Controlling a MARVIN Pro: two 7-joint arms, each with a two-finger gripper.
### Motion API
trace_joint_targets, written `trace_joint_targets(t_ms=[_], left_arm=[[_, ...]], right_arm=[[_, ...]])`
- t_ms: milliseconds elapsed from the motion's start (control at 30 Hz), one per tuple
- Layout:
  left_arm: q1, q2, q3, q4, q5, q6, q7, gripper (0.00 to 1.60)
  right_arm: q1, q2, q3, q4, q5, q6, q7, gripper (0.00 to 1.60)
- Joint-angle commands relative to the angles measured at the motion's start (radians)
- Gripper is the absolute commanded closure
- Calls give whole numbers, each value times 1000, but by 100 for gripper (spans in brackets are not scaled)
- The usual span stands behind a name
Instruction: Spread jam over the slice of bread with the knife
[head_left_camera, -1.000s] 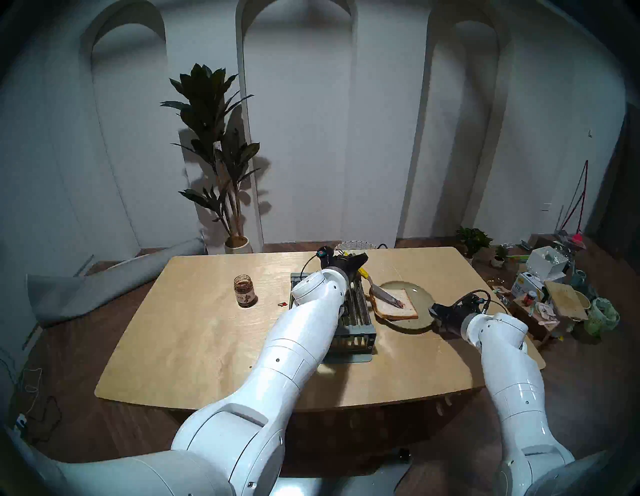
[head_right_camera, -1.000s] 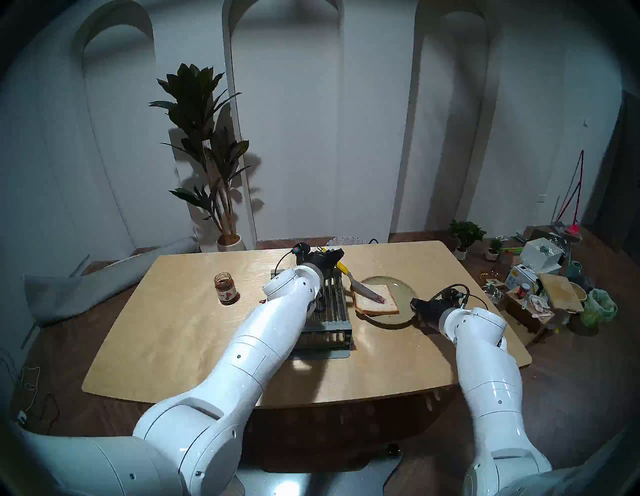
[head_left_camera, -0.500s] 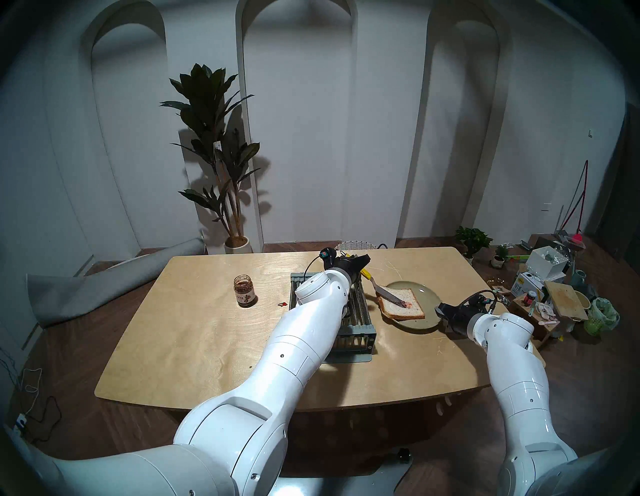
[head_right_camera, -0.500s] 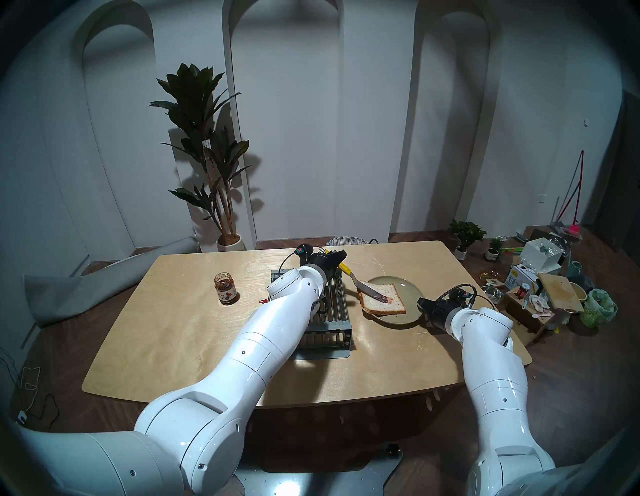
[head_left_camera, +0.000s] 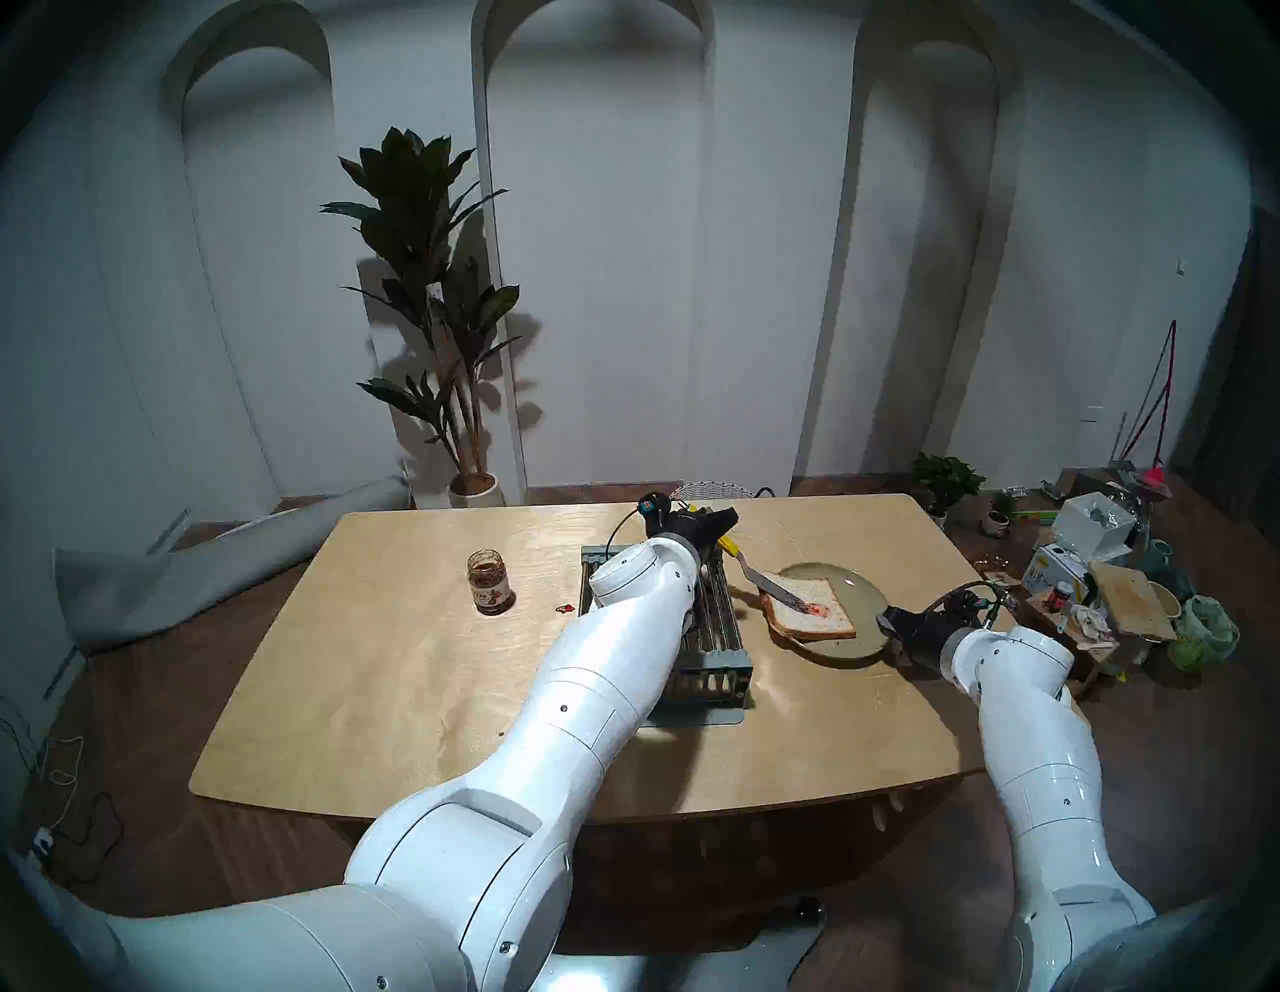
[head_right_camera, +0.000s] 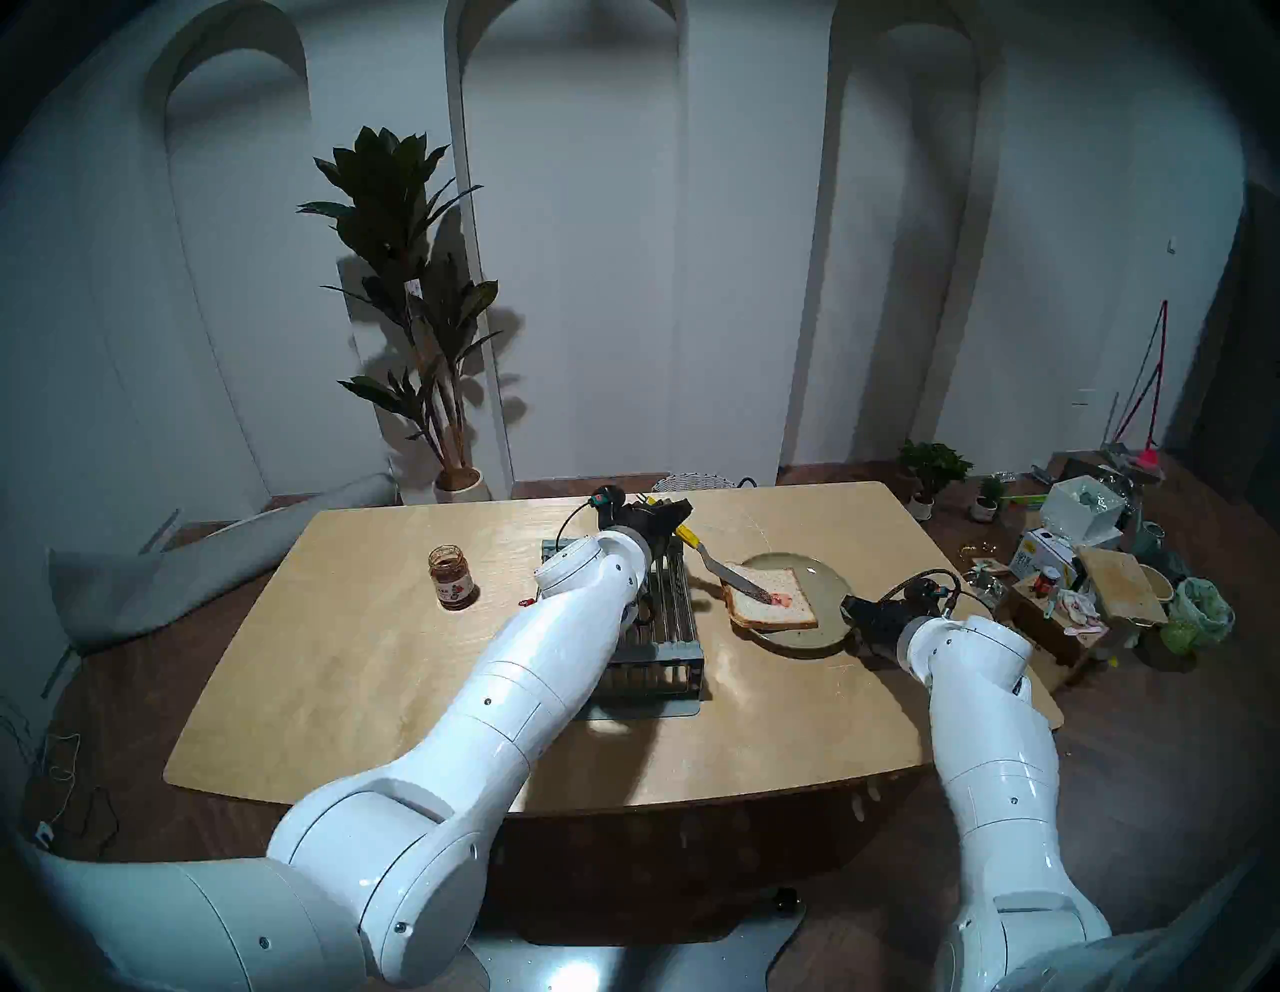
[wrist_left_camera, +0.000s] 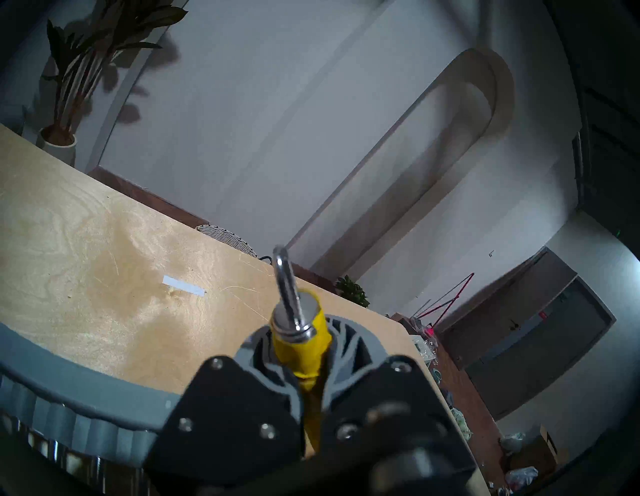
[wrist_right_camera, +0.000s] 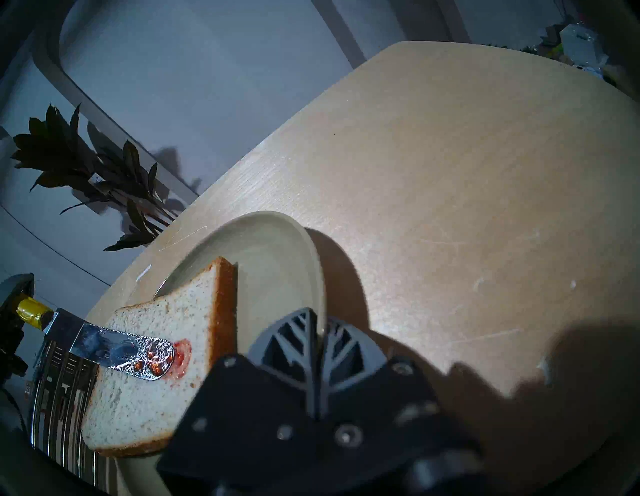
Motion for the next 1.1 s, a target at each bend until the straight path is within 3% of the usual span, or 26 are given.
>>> trace_joint_targets(t_ms=[0,1067], left_arm=[[-11,11,-6,-42,5,-4,5,160],[50,97,58,-298,76,95,95,160]], right_arm=[[-24,-9,5,-13,1,9,-6,160],[-17,-39,-14,-15,-6,8,7,160]])
